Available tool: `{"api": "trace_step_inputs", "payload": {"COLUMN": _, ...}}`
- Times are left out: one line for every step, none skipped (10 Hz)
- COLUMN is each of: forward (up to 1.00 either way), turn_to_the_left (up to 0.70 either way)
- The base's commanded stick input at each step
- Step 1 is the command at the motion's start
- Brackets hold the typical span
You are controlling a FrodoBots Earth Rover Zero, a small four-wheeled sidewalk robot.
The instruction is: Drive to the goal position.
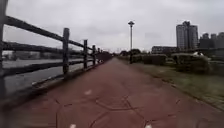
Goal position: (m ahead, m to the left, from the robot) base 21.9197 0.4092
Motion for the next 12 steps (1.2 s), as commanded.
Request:
{"api": "trace_step_inputs", "payload": {"forward": 1.00, "turn_to_the_left": 0.00}}
{"api": "trace_step_inputs", "payload": {"forward": 1.00, "turn_to_the_left": 0.00}}
{"api": "trace_step_inputs", "payload": {"forward": 1.00, "turn_to_the_left": 0.00}}
{"api": "trace_step_inputs", "payload": {"forward": 1.00, "turn_to_the_left": 0.00}}
{"api": "trace_step_inputs", "payload": {"forward": 1.00, "turn_to_the_left": 0.00}}
{"api": "trace_step_inputs", "payload": {"forward": 1.00, "turn_to_the_left": -0.23}}
{"api": "trace_step_inputs", "payload": {"forward": 1.00, "turn_to_the_left": -0.40}}
{"api": "trace_step_inputs", "payload": {"forward": 1.00, "turn_to_the_left": -0.19}}
{"api": "trace_step_inputs", "payload": {"forward": 1.00, "turn_to_the_left": 0.00}}
{"api": "trace_step_inputs", "payload": {"forward": 1.00, "turn_to_the_left": 0.00}}
{"api": "trace_step_inputs", "payload": {"forward": 1.00, "turn_to_the_left": 0.00}}
{"api": "trace_step_inputs", "payload": {"forward": 1.00, "turn_to_the_left": 0.00}}
